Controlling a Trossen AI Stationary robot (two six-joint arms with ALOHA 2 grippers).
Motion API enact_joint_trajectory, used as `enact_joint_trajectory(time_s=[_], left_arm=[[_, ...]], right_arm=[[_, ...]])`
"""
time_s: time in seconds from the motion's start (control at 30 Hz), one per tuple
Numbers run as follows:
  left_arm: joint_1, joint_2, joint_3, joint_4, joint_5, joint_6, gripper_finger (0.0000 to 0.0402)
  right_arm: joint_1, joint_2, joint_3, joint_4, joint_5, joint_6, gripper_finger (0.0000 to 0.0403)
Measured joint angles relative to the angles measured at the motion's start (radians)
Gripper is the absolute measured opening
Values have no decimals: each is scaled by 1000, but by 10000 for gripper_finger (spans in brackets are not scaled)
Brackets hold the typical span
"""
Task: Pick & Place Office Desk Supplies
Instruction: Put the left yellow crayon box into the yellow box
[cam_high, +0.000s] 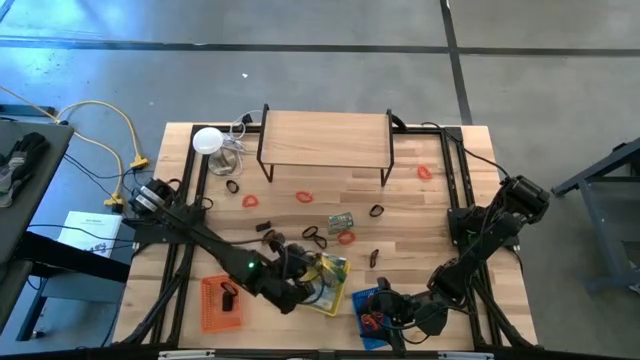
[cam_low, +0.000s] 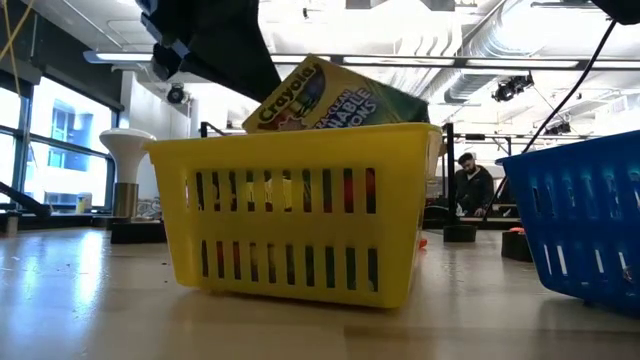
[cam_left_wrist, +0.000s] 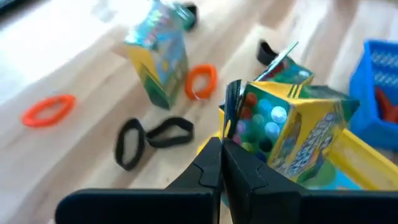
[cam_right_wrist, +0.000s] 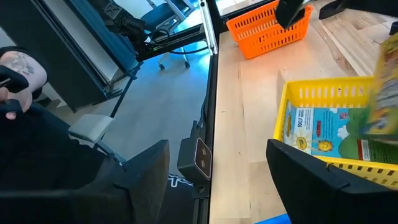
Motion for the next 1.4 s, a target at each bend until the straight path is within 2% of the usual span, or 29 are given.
enact_joint_trajectory(time_s=[0.1, 0.3, 0.47, 0.67, 0.93, 1.4], left_arm=[[-16, 0, -49, 71, -66, -18, 0], [-31, 0, -176, 320, -66, -18, 0], [-48, 0, -204, 458, -69, 91, 0], [-61, 11, -205, 521, -75, 185, 0], [-60, 125, -205, 582, -69, 197, 0], [-60, 128, -205, 620, -66, 346, 2]], right_arm=[[0, 0, 0, 0, 0, 0, 256], [0, 0, 0, -1, 0, 0, 256], [0, 0, 0, -1, 0, -1, 256], [0, 0, 0, -1, 0, -4, 256], [0, 0, 0, -1, 0, -4, 256], [0, 0, 0, -5, 0, -4, 256]])
